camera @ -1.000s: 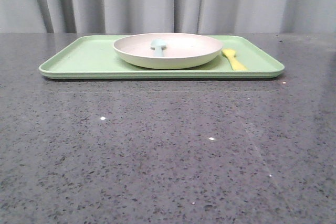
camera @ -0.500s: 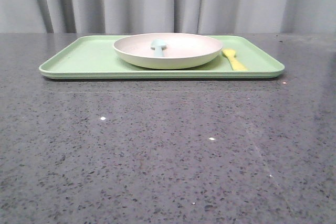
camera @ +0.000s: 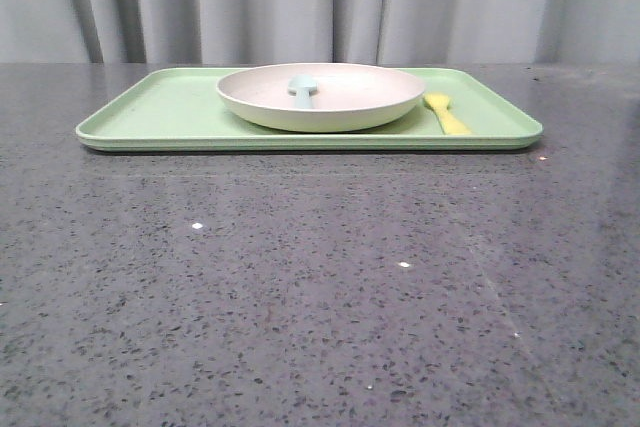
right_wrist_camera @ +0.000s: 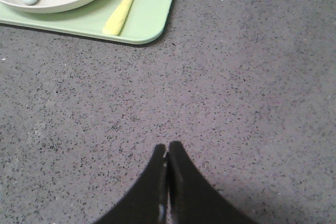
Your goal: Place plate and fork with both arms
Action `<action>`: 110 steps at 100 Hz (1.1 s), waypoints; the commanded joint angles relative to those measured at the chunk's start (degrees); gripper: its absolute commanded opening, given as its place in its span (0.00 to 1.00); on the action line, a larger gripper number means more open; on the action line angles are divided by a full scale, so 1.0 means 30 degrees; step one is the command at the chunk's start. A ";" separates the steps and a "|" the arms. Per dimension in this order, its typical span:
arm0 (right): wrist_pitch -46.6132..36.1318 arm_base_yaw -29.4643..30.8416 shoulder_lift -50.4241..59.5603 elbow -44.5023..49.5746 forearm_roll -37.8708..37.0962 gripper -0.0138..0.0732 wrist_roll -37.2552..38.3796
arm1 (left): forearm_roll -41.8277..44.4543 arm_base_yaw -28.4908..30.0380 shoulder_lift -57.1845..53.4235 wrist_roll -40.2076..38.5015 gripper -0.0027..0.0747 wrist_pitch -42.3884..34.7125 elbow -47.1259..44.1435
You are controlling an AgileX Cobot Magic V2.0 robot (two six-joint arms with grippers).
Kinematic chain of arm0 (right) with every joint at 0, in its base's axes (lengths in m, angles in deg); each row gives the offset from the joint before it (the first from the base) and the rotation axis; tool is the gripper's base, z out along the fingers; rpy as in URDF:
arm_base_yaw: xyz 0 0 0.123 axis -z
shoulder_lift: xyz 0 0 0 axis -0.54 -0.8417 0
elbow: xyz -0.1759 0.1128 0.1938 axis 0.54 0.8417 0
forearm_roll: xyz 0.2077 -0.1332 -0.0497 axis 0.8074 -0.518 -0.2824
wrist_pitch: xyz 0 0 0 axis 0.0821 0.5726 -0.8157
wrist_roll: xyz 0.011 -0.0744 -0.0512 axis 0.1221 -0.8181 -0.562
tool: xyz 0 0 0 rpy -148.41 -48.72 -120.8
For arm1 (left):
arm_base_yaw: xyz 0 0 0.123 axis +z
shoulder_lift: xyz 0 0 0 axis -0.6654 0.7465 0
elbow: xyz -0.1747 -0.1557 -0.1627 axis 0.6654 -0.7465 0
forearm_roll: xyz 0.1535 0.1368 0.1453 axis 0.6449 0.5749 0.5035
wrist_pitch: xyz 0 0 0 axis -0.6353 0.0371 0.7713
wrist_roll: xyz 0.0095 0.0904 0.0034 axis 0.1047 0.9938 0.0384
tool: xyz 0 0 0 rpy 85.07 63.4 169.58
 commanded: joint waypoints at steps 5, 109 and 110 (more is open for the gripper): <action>-0.1275 0.0103 0.0035 -0.0444 -0.0232 0.02 -0.0209 | 0.0020 -0.0139 -0.0576 -0.0156 0.01 -0.2396 -0.0096; -0.1275 0.0103 0.0035 -0.0444 -0.0232 0.02 -0.0209 | 0.0020 -0.1578 -0.0576 -0.0156 0.01 -0.3218 -0.0286; -0.1275 0.0103 0.0035 -0.0444 -0.0232 0.02 -0.0209 | 0.0020 -0.1578 -0.0576 -0.0156 0.01 -0.3218 -0.0286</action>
